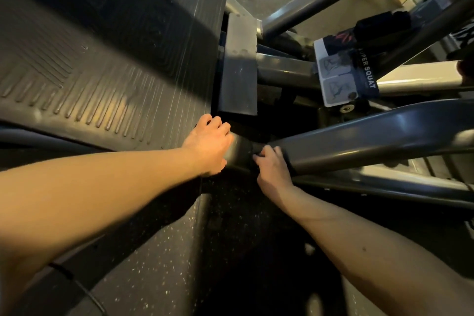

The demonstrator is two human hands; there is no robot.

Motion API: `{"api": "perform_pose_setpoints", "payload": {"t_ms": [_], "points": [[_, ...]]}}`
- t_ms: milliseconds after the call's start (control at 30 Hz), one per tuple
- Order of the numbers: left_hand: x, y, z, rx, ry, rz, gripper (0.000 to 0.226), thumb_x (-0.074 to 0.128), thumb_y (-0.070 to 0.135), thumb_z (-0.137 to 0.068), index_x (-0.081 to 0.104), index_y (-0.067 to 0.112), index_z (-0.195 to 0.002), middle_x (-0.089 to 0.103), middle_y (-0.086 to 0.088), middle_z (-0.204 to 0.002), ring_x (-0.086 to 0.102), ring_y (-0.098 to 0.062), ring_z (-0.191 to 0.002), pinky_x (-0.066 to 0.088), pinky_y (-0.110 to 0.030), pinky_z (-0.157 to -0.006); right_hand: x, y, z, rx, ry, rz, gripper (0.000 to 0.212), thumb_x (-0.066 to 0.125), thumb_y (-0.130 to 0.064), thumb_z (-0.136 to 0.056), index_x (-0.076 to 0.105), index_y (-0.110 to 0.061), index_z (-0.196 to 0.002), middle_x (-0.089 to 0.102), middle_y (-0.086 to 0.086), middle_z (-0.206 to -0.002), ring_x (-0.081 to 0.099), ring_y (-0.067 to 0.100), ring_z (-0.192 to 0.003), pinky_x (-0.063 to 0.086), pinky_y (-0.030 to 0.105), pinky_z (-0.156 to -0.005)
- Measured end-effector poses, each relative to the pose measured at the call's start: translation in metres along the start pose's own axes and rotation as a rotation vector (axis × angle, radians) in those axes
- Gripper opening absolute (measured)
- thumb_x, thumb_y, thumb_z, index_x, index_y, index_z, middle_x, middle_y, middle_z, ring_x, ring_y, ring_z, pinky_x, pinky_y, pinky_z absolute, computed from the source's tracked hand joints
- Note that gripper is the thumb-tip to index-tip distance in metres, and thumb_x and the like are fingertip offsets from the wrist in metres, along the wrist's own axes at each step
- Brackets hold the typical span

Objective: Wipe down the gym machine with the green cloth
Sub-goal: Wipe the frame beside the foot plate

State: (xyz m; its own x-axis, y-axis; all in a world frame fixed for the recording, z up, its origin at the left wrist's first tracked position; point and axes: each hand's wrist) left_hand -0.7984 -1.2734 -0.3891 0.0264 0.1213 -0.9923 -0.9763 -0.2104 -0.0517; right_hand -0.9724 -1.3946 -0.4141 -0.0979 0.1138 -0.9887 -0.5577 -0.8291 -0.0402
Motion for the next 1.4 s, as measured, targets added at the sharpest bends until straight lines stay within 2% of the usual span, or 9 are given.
{"api": "perform_pose_setpoints", "payload": {"t_ms": [200,433,600,800,967,1067,1200,1267,1400], "points": [[0.006,-0.002,-0.002,0.009,0.007,-0.032,0.057,0.061,0.054,-0.087,0.054,0.021,-0.132,0.051,-0.003,-0.136,0.043,-0.027,-0.128,0.029,-0.047,-0.114,-0.007,-0.009,-0.066,0.162,-0.006,0.029,0.031,0.059,-0.021,-0.099,0.065,-0.016,-0.129,0.054,0.005,-0.126,0.048,0.026,-0.116,0.045,0.037,-0.103],[0.005,-0.001,0.0,0.006,0.028,-0.036,0.058,0.06,0.055,-0.089,0.053,0.021,-0.136,0.051,-0.002,-0.137,0.043,-0.027,-0.129,0.028,-0.046,-0.114,0.009,-0.008,0.018,0.025,0.002,0.071,0.038,0.057,-0.004,-0.095,0.059,-0.015,-0.131,0.043,0.007,-0.128,0.039,0.023,-0.12,0.046,0.029,-0.099],[0.006,-0.003,-0.001,0.004,0.041,0.005,0.056,0.06,0.056,-0.088,0.054,0.024,-0.134,0.05,-0.001,-0.139,0.042,-0.025,-0.129,0.027,-0.045,-0.115,-0.002,0.001,-0.033,0.057,0.059,0.23,0.029,0.058,-0.019,-0.095,0.068,-0.022,-0.123,0.052,0.002,-0.12,0.045,0.025,-0.116,0.04,0.037,-0.099],[0.008,-0.005,-0.003,0.004,0.043,0.026,0.058,0.062,0.059,-0.088,0.054,0.026,-0.135,0.049,0.001,-0.139,0.041,-0.024,-0.13,0.027,-0.044,-0.115,0.001,-0.003,-0.042,0.073,0.03,0.228,0.028,0.057,-0.016,-0.098,0.066,-0.012,-0.124,0.055,0.006,-0.122,0.045,0.027,-0.115,0.044,0.037,-0.099],[0.003,-0.004,-0.001,-0.001,0.016,0.012,0.059,0.061,0.057,-0.089,0.052,0.024,-0.137,0.049,-0.001,-0.141,0.041,-0.025,-0.131,0.026,-0.045,-0.115,-0.001,0.0,0.014,-0.027,-0.076,0.122,0.029,0.054,-0.008,-0.097,0.065,-0.012,-0.124,0.05,0.005,-0.124,0.043,0.024,-0.118,0.044,0.034,-0.101],[0.0,-0.002,0.0,-0.001,-0.009,0.009,0.06,0.062,0.056,-0.089,0.051,0.023,-0.139,0.048,-0.002,-0.142,0.04,-0.026,-0.133,0.027,-0.047,-0.116,-0.019,-0.003,0.019,0.065,-0.15,-0.013,0.029,0.054,-0.014,-0.097,0.069,-0.02,-0.121,0.056,0.002,-0.12,0.049,0.021,-0.116,0.047,0.035,-0.097],[0.001,-0.004,-0.001,0.016,0.009,0.01,0.058,0.062,0.055,-0.089,0.053,0.023,-0.137,0.05,-0.002,-0.139,0.042,-0.026,-0.131,0.027,-0.046,-0.115,-0.047,0.004,-0.002,0.319,0.057,-0.51,0.024,0.053,-0.02,-0.101,0.064,-0.025,-0.122,0.065,-0.002,-0.112,0.062,0.012,-0.099,0.053,0.027,-0.082],[0.002,-0.004,0.0,0.019,0.011,0.009,0.057,0.061,0.056,-0.089,0.054,0.022,-0.135,0.05,-0.002,-0.138,0.042,-0.026,-0.129,0.028,-0.046,-0.114,-0.052,0.004,-0.011,0.337,0.132,-0.578,0.023,0.054,-0.017,-0.102,0.056,-0.026,-0.123,0.06,-0.007,-0.112,0.058,0.006,-0.094,0.049,0.019,-0.074],[0.003,-0.004,-0.001,0.01,0.013,-0.011,0.059,0.061,0.057,-0.089,0.053,0.022,-0.136,0.05,-0.002,-0.138,0.042,-0.026,-0.13,0.028,-0.046,-0.114,-0.039,0.006,-0.019,0.149,0.216,-0.052,0.022,0.064,-0.012,-0.092,0.07,-0.023,-0.11,0.061,-0.005,-0.122,0.051,0.018,-0.116,0.044,0.036,-0.096]]}}
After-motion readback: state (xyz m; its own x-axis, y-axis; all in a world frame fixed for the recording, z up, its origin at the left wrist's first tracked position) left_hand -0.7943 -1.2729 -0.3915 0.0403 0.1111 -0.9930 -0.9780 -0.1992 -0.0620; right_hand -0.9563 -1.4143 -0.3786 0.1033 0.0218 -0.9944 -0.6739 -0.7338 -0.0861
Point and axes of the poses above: each hand's wrist, its own z-axis away from the middle knuckle, its own x-axis out of the palm, y = z × x
